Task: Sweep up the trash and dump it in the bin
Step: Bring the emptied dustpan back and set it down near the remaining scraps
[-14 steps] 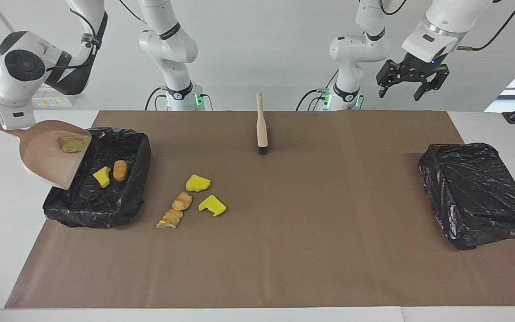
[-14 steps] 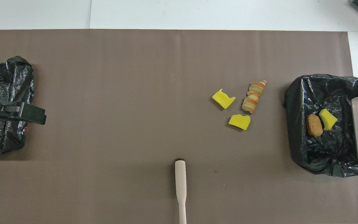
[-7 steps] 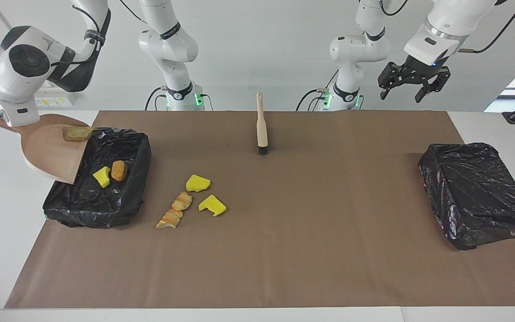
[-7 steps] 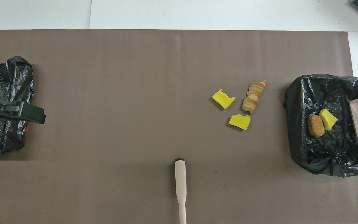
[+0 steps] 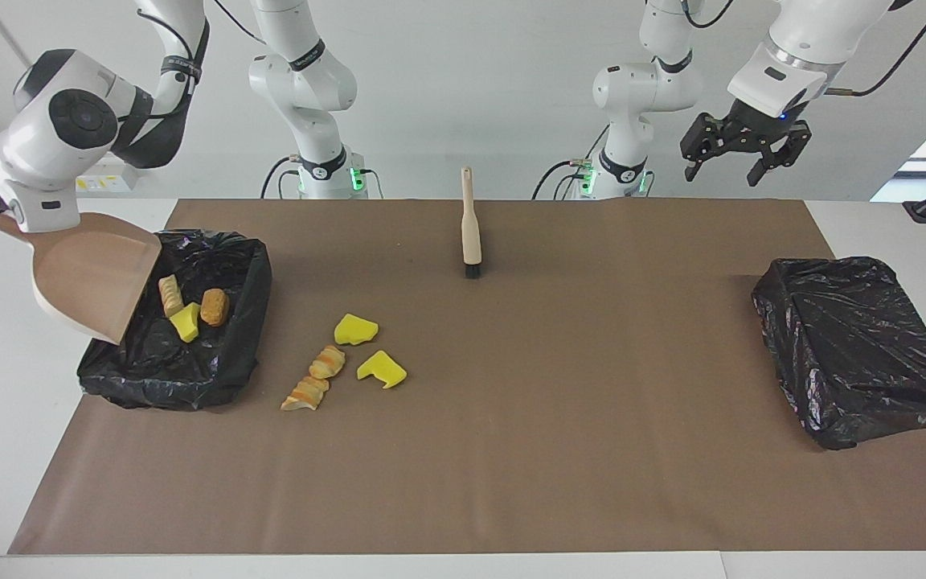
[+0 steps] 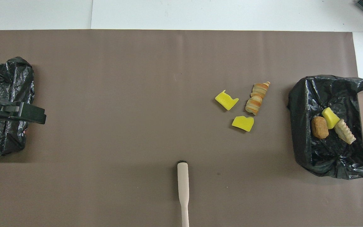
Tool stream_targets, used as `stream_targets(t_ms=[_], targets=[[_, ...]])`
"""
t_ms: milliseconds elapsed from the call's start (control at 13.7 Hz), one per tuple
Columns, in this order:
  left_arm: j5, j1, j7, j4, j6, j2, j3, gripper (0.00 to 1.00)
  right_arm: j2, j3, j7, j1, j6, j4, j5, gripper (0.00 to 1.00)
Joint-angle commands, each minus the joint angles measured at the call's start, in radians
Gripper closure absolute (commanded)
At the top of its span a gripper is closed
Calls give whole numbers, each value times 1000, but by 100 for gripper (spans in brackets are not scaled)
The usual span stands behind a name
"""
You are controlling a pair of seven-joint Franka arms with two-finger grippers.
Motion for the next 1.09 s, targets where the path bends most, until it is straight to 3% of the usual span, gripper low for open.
stream_targets(t_ms=[0,291,655,1019], targets=[[-5,15,17,-43,31,-33,-1,0,15,2,18,6,-68,103,80,100],[-1,15,12,-41,27,-32,1,0,13,13,115,33,-252,227,324,100],[1,0,31,-35,25,-30,54,0,7,18,621,166,-396,229,588,100],[1,-56,80,-34,25,-32,136,0,54,22,1225,406,-469,221,789,100]])
